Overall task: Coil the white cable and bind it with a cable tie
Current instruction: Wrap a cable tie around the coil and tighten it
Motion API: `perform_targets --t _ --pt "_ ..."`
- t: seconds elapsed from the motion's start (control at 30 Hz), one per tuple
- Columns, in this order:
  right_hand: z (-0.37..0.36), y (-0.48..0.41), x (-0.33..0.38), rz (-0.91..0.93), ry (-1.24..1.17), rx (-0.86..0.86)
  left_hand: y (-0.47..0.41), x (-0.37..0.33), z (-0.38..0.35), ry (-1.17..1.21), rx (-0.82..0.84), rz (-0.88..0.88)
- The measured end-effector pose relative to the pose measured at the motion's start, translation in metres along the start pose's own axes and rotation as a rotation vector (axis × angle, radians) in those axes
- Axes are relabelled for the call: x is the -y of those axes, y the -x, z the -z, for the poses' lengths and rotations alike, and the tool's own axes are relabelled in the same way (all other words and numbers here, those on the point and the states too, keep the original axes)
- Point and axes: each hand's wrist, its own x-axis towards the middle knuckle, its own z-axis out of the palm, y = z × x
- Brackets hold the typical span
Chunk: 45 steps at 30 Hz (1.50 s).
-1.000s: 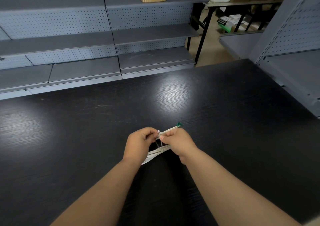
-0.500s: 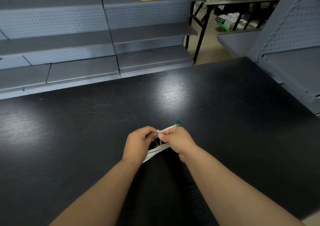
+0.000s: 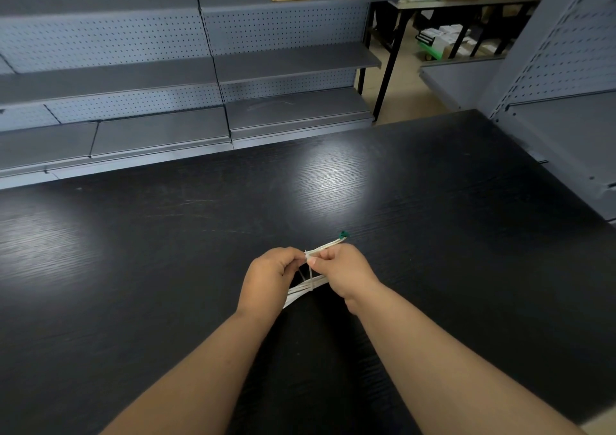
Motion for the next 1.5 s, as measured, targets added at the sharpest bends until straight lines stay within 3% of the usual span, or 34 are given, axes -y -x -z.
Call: perform_targets --t 0.2,0.53,1.1,1.5 --pt "-0.006 -0.002 -0.005 0.012 0.010 -0.044 -0.001 0.002 0.000 -0.006 -0.004 -0.048" --pt "-0.011 0.000 -0.006 0.049 0.012 -0.094 -0.004 0.001 0.003 0.049 0.018 0.053" --pt "-0.020 0.010 -0.020 0.299 0.317 -0.321 -0.004 0.005 -0.002 0.027 -0.039 0.015" --pt "-0.013 0.009 -0.024 0.362 0.423 -0.243 -0.005 0.003 -0.001 0.016 -0.031 0.035"
